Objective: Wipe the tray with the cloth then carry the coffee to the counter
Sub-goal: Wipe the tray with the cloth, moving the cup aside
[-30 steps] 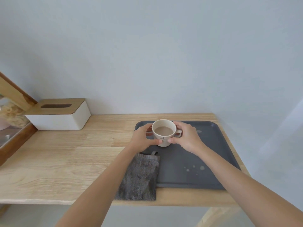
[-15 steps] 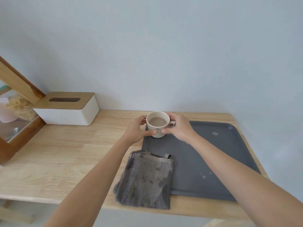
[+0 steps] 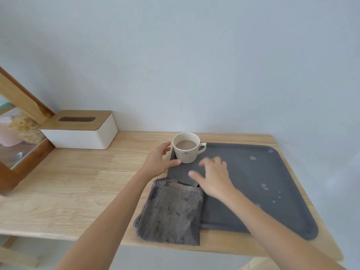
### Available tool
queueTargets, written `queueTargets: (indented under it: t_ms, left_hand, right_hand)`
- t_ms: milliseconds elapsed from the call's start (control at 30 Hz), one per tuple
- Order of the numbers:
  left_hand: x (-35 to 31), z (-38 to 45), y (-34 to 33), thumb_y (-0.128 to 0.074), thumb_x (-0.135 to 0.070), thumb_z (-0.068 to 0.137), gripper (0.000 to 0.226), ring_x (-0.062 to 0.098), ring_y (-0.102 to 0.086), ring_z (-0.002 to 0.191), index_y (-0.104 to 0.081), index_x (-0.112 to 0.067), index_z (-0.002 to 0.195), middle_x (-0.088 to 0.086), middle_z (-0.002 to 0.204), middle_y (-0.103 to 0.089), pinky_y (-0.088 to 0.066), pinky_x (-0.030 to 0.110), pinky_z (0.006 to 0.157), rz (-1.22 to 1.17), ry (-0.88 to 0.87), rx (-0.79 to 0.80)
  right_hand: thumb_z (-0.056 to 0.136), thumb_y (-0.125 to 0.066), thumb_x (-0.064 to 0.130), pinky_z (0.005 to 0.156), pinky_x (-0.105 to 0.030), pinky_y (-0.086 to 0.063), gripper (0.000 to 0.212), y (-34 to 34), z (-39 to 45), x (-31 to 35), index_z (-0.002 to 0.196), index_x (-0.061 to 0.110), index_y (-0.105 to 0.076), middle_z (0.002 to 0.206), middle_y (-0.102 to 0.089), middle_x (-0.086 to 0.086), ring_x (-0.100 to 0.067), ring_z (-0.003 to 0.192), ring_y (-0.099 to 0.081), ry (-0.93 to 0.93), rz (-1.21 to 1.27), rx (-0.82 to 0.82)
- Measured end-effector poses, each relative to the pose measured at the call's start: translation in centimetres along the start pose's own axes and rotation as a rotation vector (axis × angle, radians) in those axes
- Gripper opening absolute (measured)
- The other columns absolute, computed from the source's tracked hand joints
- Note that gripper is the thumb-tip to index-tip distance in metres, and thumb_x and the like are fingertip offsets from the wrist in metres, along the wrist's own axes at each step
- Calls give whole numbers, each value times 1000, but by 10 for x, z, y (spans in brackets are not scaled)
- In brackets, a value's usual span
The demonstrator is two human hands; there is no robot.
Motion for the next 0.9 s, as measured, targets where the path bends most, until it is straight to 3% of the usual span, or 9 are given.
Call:
queueTargets:
  t_ms: [100,200,333,433,500,567,633,733,900]
  left_hand:
    - [1,-18,4,-74,-35,79,76,17,-46,130,-37,-20,144,4,141,-52,-39,37,104,11,27,-41]
    - [-5,-36,4,-65,-37,86,64,15,-46,130,-40,-20,143,2,140,-52,-38,33,104,33,16,-90]
    - [-21,-64,-9,-51,-36,95,49,13,-46,131,-45,-17,139,-2,140,-53,-34,25,101,43,-40,-164]
    - [-27,-79,-37,-43,-37,97,46,16,-38,137,-45,-18,140,0,146,-47,-31,31,108,125,-110,-140]
    - [-24,-86,-60,-34,-44,98,49,19,-19,146,-39,-27,143,1,157,-28,-19,45,117,277,-84,-102]
    - [-21,-91,-77,-24,-52,97,52,21,2,149,-30,-38,146,-2,162,-6,-5,52,118,413,15,-72]
    - [-18,-94,-90,-16,-60,94,58,26,14,148,-21,-40,148,1,162,5,0,53,118,540,99,-73]
    - [-14,-95,-98,-10,-69,88,68,32,16,146,-9,-40,150,7,162,4,0,53,118,724,123,-76]
    - [-5,-91,-99,-6,-80,80,78,34,14,146,-1,-44,149,6,162,1,-7,52,115,840,112,-55]
  right_hand:
    - [76,-57,66,92,-36,-36,55,-17,-31,-4,109,21,-58,111,-45,-3,-27,107,-37,87,-150,72]
    - [84,-57,54,90,-38,-33,41,-12,-38,-1,106,20,-60,110,-52,-3,-28,108,-40,123,-157,64]
    - [90,-58,37,78,-40,-40,25,26,-46,-13,98,14,-54,77,-52,12,-25,86,-54,86,49,112]
    - [87,-62,33,70,-39,-46,22,65,-49,-50,91,14,-52,81,-60,-2,-26,78,-58,-12,53,38]
    - [87,-63,34,80,-42,-47,23,87,-49,-75,95,17,-51,95,-64,-6,-29,94,-58,-60,-101,-100]
    - [88,-58,44,102,-50,-35,39,93,-49,-89,118,23,-46,133,-50,-16,-41,126,-38,-89,-326,-232]
    - [87,-42,65,112,-62,-11,62,80,-50,-88,140,36,-28,158,-8,-16,-52,140,-1,-104,-315,-156]
    - [73,-13,86,110,-68,8,78,26,-56,-84,143,54,-4,159,19,-8,-52,137,25,-134,-303,70]
    - [69,-5,89,110,-67,11,81,20,-55,-114,142,56,7,160,17,-3,-44,140,26,-133,-394,2]
Point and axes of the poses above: each hand's wrist, its own z-axis towards the middle knuckle, its own y-axis out of the back of the hand, x = y × z, the point moved 3 cm from there along z, towards the middle knuckle
